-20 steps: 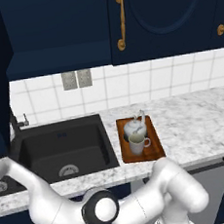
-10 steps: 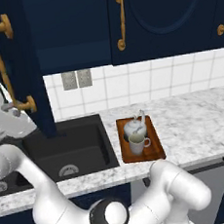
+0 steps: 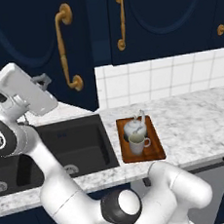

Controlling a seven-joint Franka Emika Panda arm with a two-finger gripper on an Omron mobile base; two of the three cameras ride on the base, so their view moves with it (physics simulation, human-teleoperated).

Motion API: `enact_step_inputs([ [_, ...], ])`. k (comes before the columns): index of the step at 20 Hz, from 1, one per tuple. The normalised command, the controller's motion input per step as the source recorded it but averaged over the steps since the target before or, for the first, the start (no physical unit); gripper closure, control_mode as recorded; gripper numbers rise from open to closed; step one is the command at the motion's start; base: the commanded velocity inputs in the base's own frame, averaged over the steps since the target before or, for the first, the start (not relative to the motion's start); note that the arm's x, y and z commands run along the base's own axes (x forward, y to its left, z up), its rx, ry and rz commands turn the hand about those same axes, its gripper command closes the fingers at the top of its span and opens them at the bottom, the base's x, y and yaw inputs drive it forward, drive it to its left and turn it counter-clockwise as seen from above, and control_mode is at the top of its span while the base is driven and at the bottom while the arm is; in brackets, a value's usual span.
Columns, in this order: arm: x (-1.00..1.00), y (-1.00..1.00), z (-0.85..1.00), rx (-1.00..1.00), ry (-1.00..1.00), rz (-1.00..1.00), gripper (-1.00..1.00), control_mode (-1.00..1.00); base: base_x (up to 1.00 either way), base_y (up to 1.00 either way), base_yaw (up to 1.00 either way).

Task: Pick the kettle from the counter and place it on the tray. Then pick the mug from the cabinet and place it on the tray. Then close the cabinet doors.

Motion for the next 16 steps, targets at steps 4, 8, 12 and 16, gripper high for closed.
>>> enact_step_inputs([
  [4,0.82,-0.57,0.52,0.11,0.21,0.09,1.00,-1.00,0.00,0.00,0.00],
  [8,0.51,-0.66,0.39,0.00,0.30,0.17,1.00,-1.00,0.00,0.00,0.00],
  [12,0.65,-0.68,0.19,0.00,0.31,0.18,1.00,-1.00,0.00,0.00,0.00],
  [16,0.85,-0.56,0.00,-0.06,0.27,0.17,1.00,-1.00,0.00,0.00,0.00],
])
